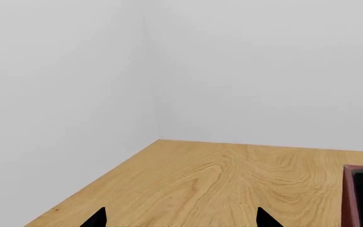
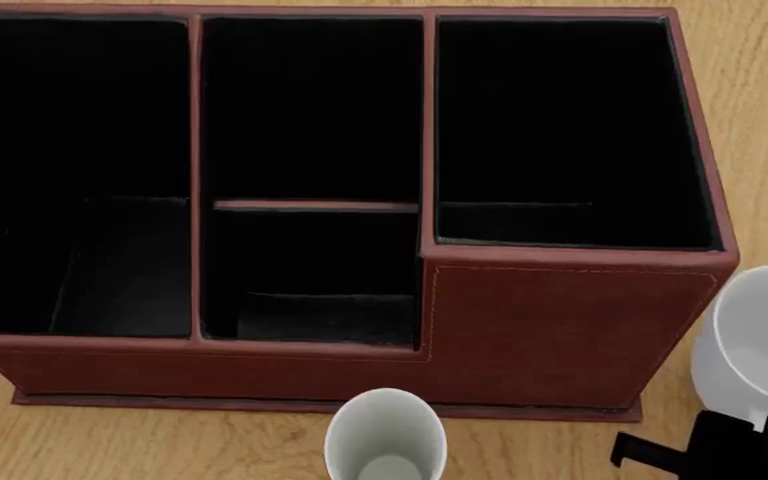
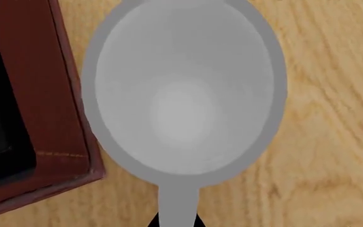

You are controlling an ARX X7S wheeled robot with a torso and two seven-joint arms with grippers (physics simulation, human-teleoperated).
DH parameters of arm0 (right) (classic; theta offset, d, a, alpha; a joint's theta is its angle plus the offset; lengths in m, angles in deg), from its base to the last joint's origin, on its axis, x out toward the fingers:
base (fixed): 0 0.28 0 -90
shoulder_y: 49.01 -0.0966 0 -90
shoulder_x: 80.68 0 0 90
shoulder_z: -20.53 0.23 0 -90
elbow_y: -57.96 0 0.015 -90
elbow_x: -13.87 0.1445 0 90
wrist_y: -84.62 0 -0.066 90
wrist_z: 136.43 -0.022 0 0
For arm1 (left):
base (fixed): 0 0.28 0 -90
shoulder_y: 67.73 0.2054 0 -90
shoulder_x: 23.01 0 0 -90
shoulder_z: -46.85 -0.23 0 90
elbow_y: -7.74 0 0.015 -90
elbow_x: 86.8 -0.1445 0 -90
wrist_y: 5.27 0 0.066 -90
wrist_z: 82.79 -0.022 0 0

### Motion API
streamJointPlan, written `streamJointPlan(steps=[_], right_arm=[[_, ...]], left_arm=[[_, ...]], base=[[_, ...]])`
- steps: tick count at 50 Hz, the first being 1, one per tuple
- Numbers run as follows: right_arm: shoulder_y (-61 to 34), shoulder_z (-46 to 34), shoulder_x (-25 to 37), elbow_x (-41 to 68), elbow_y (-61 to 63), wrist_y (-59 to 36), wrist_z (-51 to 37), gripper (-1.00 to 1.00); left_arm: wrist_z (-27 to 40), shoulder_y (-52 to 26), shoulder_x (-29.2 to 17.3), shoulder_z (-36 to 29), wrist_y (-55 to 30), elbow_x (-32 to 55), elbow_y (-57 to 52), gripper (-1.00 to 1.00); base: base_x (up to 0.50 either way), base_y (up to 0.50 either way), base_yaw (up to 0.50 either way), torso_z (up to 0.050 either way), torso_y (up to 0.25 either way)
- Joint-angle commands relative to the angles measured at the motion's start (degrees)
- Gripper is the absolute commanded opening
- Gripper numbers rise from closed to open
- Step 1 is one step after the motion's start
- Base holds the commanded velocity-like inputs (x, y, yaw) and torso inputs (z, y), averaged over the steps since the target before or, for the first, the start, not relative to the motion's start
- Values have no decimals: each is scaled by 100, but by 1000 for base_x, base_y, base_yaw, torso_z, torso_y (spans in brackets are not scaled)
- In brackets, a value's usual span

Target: Pick up the white mug and place it to the right of the caddy.

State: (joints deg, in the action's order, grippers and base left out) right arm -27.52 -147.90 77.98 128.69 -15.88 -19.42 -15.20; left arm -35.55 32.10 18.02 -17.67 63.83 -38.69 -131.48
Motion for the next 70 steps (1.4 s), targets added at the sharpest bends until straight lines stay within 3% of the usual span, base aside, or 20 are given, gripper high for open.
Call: streamJointPlan(steps=[1, 33, 34, 57, 70], right_arm=[[105, 46, -90, -223, -157, -15, 102, -100], [235, 70, -66, -204, -230, 85, 252, -100], [247, 71, -63, -201, -222, 103, 245, 100], [367, 122, 62, -185, -85, 285, 300, 100], [487, 242, 755, -388, 987, 786, -272, 100]], left_arm=[[-43, 27, 30, 1, 33, -37, 29, 100], [10, -106, 27, -197, -27, -84, 51, 100], [8, -95, 30, -186, -25, -83, 49, 100], [16, -9, 64, -125, -24, -74, 6, 100], [12, -57, 63, -169, -21, -68, 5, 100]], base=[[0, 0, 3, 0, 0], [4, -1, 2, -1, -7], [0, 0, 3, 0, -12], [0, 0, 0, 0, 0], [0, 0, 0, 0, 0]])
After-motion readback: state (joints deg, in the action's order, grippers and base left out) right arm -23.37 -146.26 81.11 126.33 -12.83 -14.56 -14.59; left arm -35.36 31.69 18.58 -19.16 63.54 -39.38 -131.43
